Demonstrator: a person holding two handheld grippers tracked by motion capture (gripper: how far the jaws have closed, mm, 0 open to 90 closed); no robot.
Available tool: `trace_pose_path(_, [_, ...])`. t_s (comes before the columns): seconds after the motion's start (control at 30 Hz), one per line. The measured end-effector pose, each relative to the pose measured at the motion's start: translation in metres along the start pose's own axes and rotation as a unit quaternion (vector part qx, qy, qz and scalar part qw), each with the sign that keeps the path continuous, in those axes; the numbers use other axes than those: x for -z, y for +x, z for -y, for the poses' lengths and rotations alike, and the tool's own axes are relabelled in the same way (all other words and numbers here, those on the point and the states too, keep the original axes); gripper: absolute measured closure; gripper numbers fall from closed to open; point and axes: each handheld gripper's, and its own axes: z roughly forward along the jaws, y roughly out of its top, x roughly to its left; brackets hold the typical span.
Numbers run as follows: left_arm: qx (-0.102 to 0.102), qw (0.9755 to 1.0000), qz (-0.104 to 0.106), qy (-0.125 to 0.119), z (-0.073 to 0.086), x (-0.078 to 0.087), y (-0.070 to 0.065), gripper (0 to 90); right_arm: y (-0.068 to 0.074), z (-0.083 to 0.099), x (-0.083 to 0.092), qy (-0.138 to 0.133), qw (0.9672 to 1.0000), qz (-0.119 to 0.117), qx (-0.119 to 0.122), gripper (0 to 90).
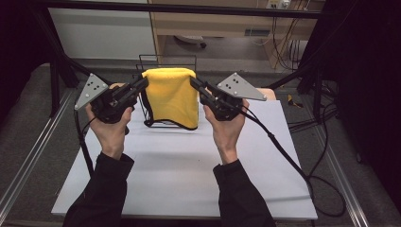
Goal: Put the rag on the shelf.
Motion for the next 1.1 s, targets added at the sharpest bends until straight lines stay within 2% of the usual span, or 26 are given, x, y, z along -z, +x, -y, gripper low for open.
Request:
trace_pose_path(0.27, [-0.011,0.9997,-0.012,-0.019,-0.02,-0.005,0.005,81.3,-0.002,-0.018,-0.01,-0.019,0.9997,0.009,0.011,84.7])
trace_pose_path(0.7, [-0.013,0.999,-0.023,-0.036,-0.044,-0.014,0.015,81.3,-0.004,-0.042,-0.032,-0.037,0.9989,0.016,0.023,84.7])
trace_pose_path(0.83, [-0.024,0.9983,-0.028,-0.044,-0.054,-0.019,0.018,81.3,-0.007,-0.05,-0.039,-0.043,0.9986,0.02,0.024,84.7])
trace_pose_path(0.93, [-0.019,0.9985,-0.027,-0.043,-0.061,-0.022,0.02,81.3,-0.009,-0.058,-0.044,-0.046,0.9983,0.021,0.027,84.7])
trace_pose_path(1.1, [-0.034,0.9979,-0.033,-0.043,-0.072,-0.027,0.022,81.3,-0.014,-0.065,-0.051,-0.051,0.998,0.026,0.027,84.7])
